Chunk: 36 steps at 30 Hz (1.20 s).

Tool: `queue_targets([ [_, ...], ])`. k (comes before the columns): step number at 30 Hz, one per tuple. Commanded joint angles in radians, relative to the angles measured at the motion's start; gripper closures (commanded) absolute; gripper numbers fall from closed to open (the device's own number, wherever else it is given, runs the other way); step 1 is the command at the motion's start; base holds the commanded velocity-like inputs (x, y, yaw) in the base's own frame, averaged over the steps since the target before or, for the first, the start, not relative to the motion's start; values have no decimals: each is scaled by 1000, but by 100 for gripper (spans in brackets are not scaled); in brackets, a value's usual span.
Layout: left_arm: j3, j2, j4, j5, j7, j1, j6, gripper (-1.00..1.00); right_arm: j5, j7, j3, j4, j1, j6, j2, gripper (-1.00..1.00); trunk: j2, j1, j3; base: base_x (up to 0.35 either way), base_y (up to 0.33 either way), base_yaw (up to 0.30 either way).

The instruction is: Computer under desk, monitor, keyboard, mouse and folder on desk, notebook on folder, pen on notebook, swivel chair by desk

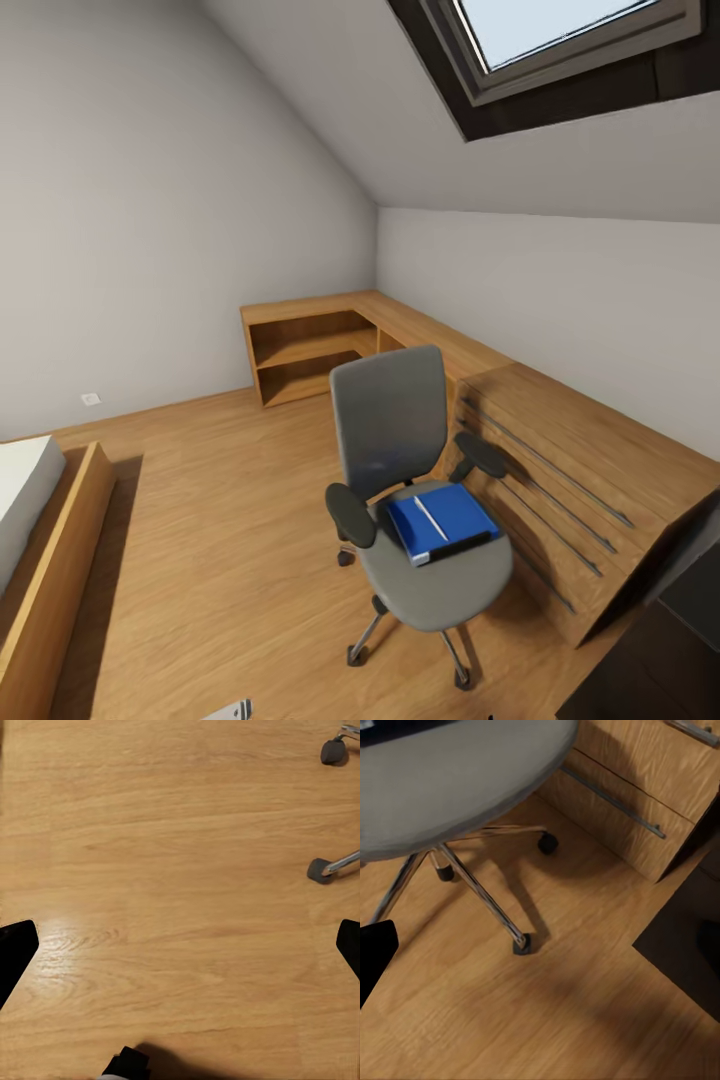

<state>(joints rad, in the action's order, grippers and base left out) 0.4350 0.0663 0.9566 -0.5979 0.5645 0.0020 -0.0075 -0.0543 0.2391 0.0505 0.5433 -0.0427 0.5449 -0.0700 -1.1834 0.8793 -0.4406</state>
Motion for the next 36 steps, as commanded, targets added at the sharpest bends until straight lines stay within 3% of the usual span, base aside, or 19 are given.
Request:
queue_targets([
  [1, 4, 1, 2, -8, 7, 0, -1, -100, -6, -3, 2, 0, 0, 4, -1, -100, -1, 0, -1, 0, -237, 264],
  [8, 6, 1, 2, -8, 7, -1, 0, -100, -4, -3, 2, 0, 0, 4, -1, -100, -1, 0, -1, 0, -239, 161],
  [17, 4, 3, 3, -4, 6, 0, -2, -100, -2, -3, 1, 1, 0, 4, -1, -100, -1, 0, -1, 0, -33, 13],
  [22, -44, 12, 111, -5, 5, 0, 1, -100, 5, 1, -22, 72, 0, -3, 0, -100, -1, 0, -1, 0, -3, 1],
  [25, -86, 15, 167, -5, 5, 0, 6, -100, 8, 5, -26, 176, 0, -43, 2, -100, -1, 0, -1, 0, 0, 0],
  [29, -115, 16, 239, -4, 6, 0, 38, -100, 9, 6, -29, 340, -1, -207, 4, -100, -1, 0, -1, 0, 0, 0],
  [32, -132, 16, 306, -3, 7, -1, 109, -100, 9, 2, -29, 496, -17, -450, 6, -100, -1, 0, -1, 0, 0, 0],
  [36, -165, 15, 364, -4, 9, 0, 195, -100, 8, -1, -29, 575, -77, -637, 8, -100, -1, 0, -1, 0, 0, 0],
])
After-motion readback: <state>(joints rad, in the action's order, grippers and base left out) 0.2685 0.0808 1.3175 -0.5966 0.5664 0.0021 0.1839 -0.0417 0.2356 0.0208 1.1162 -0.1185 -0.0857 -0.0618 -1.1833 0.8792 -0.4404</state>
